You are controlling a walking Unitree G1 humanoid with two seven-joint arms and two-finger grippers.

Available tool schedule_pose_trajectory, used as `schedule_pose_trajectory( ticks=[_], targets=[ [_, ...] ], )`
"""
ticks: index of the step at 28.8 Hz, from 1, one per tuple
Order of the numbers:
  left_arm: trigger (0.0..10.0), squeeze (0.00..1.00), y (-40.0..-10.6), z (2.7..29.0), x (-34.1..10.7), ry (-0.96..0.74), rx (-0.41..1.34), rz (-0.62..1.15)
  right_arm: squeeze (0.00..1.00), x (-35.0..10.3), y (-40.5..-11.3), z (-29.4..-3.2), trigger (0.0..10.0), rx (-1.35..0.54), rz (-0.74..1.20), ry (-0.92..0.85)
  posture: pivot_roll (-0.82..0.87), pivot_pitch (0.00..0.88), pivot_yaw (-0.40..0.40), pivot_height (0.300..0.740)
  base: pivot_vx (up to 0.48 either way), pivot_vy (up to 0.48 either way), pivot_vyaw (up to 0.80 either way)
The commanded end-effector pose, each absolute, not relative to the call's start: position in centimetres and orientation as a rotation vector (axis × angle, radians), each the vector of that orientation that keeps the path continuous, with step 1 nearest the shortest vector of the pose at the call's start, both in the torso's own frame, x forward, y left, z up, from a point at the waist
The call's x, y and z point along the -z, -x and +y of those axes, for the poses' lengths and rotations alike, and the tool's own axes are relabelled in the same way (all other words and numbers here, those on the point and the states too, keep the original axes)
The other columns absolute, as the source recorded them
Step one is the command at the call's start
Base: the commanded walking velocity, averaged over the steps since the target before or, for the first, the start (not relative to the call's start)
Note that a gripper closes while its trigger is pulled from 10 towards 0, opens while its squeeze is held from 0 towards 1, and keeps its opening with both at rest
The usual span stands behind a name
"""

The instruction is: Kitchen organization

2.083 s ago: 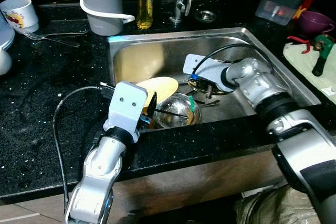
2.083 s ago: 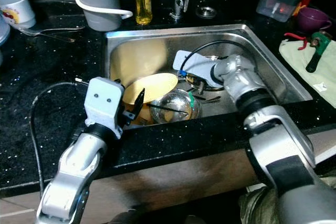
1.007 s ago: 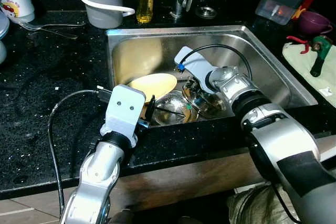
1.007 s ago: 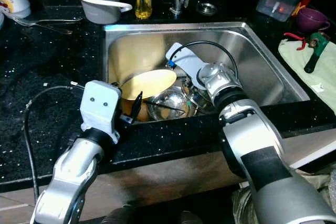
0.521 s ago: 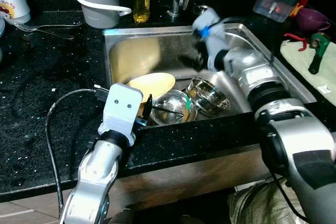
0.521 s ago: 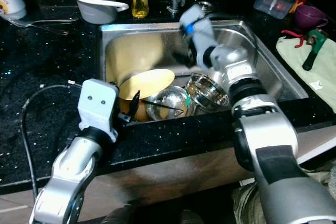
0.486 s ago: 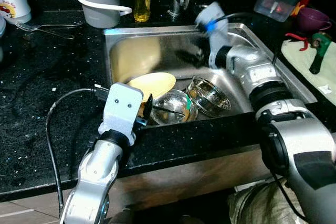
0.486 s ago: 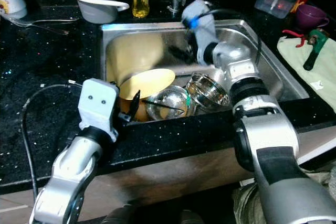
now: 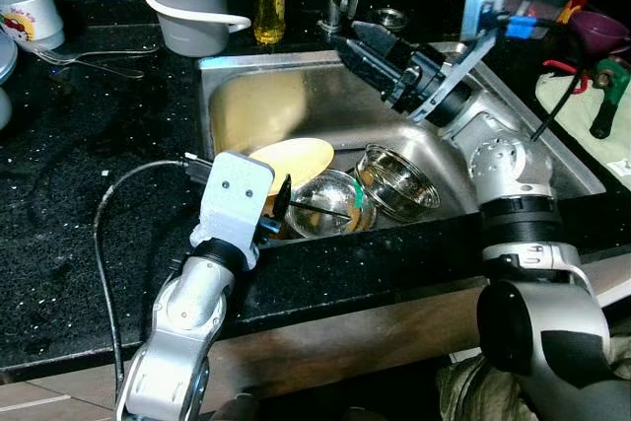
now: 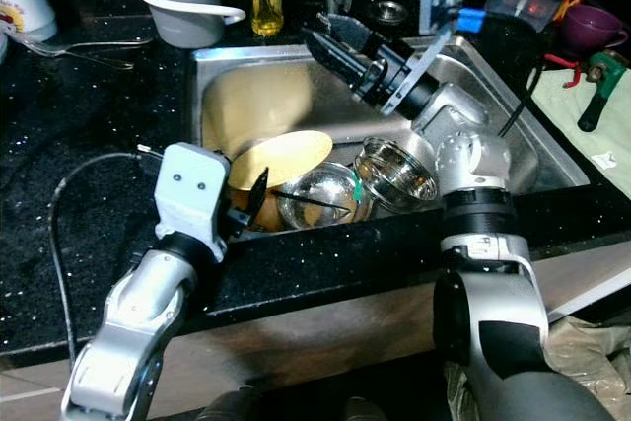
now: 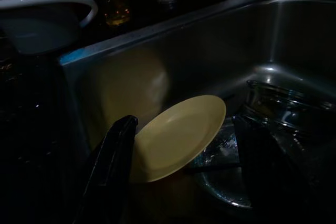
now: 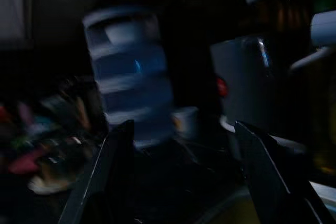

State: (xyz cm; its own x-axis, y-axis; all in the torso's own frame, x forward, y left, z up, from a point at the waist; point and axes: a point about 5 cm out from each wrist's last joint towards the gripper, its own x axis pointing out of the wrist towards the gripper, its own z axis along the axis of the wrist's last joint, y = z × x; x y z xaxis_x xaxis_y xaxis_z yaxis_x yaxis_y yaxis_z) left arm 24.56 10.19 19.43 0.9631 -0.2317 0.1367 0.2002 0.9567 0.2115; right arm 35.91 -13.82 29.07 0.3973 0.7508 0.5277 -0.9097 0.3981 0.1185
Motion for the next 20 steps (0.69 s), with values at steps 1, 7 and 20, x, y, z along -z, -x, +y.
schedule_pose_trajectory(
  ticks=[1,7,20],
  targets=[
    [10.0,0.0,-24.7,10.1,-19.2,-0.202,0.236,-0.143,0.0,-28.9,-35.3,-14.1,10.0,-1.107,-0.443,-0.501,0.06,0.064,-0.05,0.74,0.0,0.0,0.0],
    [10.0,0.0,-24.7,10.1,-19.3,-0.208,0.235,-0.146,0.0,-27.2,-33.7,-13.7,10.0,-1.127,-0.405,-0.561,0.06,0.058,-0.057,0.74,-0.206,0.0,0.0],
    [10.0,0.0,-24.7,9.8,-19.2,-0.21,0.252,-0.145,0.0,-25.5,-32.0,-13.3,10.0,-1.099,-0.325,-0.639,0.05,0.056,-0.055,0.74,-0.279,0.0,0.0]
  ],
)
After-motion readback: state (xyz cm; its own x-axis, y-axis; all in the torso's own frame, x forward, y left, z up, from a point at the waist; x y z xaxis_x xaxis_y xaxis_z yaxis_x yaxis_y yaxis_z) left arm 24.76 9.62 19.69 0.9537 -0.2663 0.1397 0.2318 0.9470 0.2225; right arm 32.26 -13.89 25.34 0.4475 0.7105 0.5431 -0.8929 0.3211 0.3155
